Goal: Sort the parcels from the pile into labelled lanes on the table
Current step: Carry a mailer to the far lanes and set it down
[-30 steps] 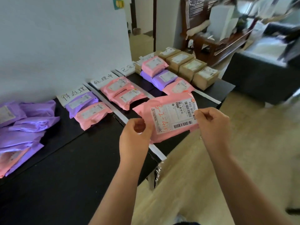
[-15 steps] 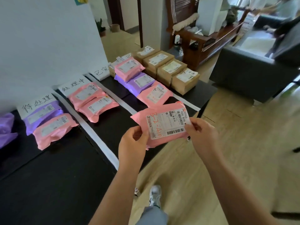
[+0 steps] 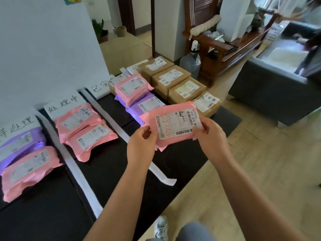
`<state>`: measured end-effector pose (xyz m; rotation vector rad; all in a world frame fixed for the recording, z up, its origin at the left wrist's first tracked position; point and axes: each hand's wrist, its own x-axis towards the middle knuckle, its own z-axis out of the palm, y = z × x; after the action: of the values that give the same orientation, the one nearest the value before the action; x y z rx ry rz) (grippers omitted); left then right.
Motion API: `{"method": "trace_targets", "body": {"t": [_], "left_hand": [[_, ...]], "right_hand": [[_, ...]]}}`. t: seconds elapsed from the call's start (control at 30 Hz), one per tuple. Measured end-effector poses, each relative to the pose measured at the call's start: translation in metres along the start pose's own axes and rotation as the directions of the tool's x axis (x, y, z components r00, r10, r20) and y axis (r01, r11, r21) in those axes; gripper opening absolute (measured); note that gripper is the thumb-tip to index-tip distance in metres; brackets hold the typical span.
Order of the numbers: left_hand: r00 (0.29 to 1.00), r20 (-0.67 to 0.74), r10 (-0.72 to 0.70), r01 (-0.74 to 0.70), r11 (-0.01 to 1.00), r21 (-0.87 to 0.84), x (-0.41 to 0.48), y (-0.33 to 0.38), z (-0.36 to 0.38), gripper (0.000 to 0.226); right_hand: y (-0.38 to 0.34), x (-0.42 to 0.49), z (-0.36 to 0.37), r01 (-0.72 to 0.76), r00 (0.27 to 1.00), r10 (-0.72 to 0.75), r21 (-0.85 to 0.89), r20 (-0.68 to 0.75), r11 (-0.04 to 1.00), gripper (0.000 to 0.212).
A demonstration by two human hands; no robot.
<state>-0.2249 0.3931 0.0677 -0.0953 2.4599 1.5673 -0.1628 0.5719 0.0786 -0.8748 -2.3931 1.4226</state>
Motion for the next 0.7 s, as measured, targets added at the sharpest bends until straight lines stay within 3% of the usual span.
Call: {"method": "trace_targets", "body": {"t": [0.33,0.53,0.7], "left_hand": [[0.971,-0.137,-0.198,0.2,0.98,0.003,0.089,-0.011,0.018,0.023],[0.927,-0.194,-0.321,0.319,0.947,-0.041,0.147,-0.01,0.043,0.029],[0.892,-0.232,-0.388,0.386,0.921,-0.056,0.189,-0.007,0.055,0.034]], "right_hand": [[-0.012,0.11,0.054,0.073,0.968,-0.043,-0.115,0.249,0.991,0.025],[-0.016,0.19,0.078,0.178,0.894,-0.106,-0.128,0.435,0.976,0.023],[-0.019,0.244,0.105,0.202,0.854,-0.098,-0.153,0.51,0.967,0.024]]}}
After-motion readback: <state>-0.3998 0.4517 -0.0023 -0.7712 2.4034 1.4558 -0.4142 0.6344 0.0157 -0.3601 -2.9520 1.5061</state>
